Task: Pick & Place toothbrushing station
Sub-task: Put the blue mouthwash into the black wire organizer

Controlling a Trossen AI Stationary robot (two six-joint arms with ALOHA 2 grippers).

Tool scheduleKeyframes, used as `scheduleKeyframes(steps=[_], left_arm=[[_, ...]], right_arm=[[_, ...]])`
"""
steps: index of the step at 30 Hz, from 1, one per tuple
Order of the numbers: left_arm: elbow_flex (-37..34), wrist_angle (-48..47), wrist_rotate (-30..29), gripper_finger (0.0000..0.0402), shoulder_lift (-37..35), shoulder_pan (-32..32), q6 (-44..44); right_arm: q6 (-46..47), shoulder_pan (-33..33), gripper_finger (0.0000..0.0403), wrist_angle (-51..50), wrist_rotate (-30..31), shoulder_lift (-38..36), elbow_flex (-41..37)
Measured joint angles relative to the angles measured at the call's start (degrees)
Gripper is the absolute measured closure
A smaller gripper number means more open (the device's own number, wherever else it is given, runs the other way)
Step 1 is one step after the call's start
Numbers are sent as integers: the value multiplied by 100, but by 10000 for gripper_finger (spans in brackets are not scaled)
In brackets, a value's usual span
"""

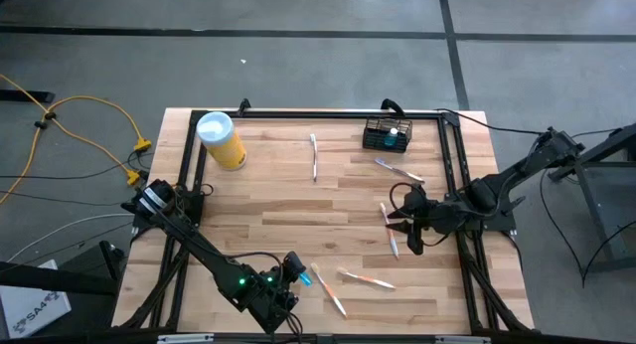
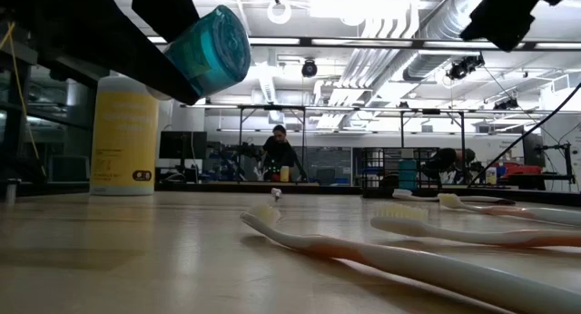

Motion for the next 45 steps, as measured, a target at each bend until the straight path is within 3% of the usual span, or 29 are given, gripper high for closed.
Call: scheduleKeyframes(steps=[7,16,28,37,45], left_arm=[[0,13,-33,319,0,11,171],[0,247,-591,319,-4,11,1008],[0,1067,-1407,319,-7,-2,2844],[0,1648,-2015,319,-7,-2,4353],[0,2799,-2105,319,-7,-2,5344]], right_arm=[[917,0,283,1050,-1,0,0],[-152,-8,283,1453,66,0,0],[55,0,283,1773,-90,0,0],[494,-204,283,2039,-1153,425,0],[308,-687,283,3950,-2578,1595,0]])
